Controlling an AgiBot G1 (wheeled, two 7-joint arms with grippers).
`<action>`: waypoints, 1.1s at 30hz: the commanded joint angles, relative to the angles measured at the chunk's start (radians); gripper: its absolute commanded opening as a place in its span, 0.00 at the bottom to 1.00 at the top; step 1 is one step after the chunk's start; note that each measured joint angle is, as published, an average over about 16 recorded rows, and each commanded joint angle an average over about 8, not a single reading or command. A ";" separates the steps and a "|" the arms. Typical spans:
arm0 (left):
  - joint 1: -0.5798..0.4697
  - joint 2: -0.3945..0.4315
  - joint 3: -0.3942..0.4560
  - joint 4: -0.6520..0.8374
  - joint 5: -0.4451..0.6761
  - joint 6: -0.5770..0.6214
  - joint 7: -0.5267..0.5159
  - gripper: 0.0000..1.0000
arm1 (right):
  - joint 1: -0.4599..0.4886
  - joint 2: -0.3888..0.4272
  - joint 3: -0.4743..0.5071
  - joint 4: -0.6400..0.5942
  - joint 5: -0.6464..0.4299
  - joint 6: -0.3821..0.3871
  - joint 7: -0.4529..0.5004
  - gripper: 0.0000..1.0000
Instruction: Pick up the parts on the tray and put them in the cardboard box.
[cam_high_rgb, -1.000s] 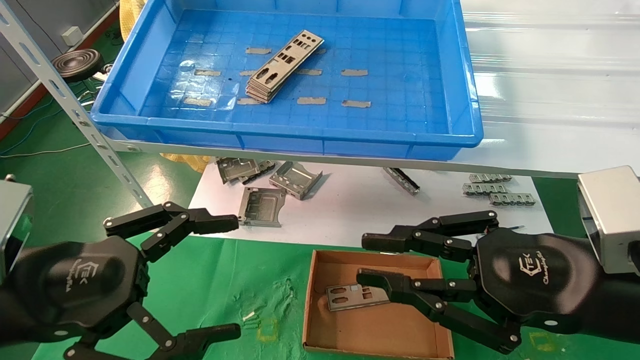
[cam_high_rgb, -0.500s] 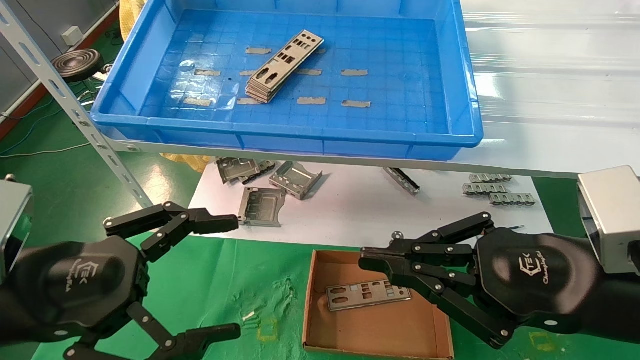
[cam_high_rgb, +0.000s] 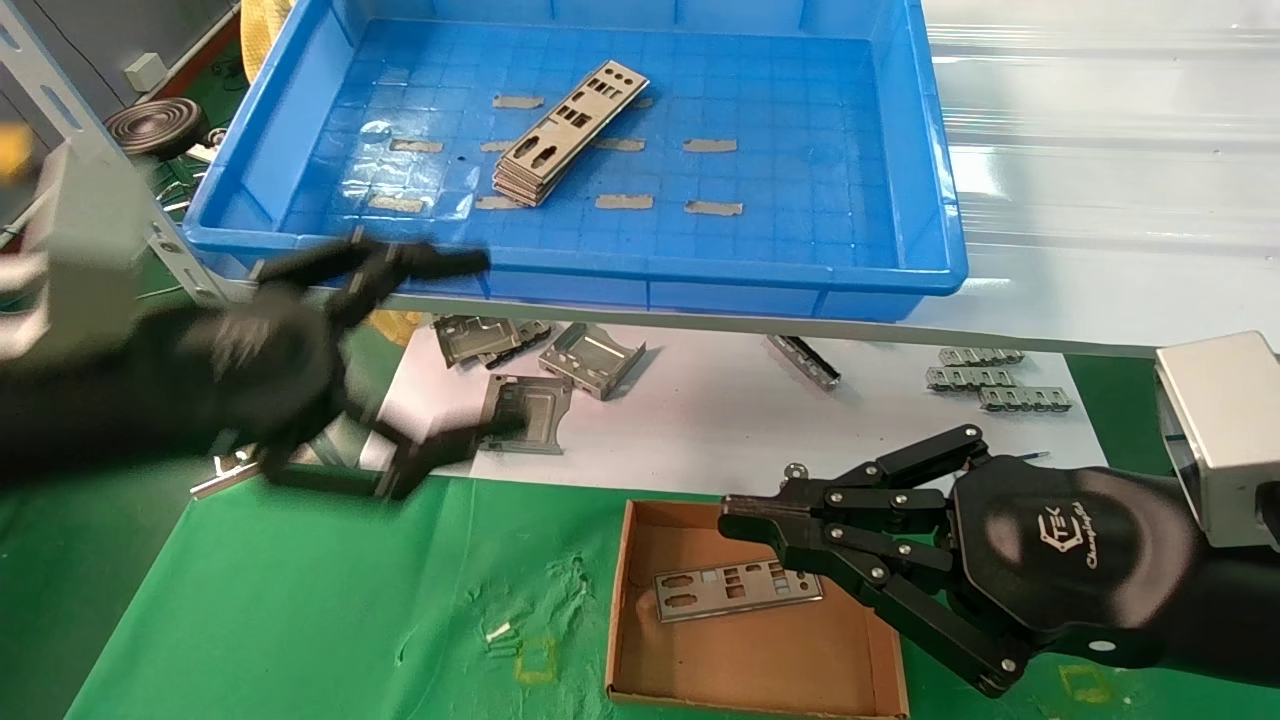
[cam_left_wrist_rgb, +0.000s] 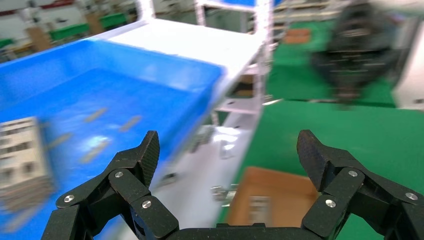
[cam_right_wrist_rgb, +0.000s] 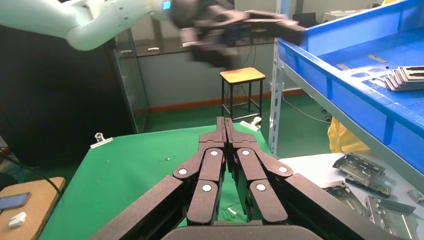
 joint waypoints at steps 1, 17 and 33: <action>-0.064 0.036 0.024 0.044 0.052 -0.022 -0.009 1.00 | 0.000 0.000 0.000 0.000 0.000 0.000 0.000 0.00; -0.476 0.372 0.166 0.682 0.323 -0.147 0.087 1.00 | 0.000 0.000 0.000 0.000 0.000 0.000 0.000 0.00; -0.621 0.522 0.209 1.012 0.406 -0.344 0.174 1.00 | 0.000 0.000 0.000 0.000 0.000 0.000 0.000 1.00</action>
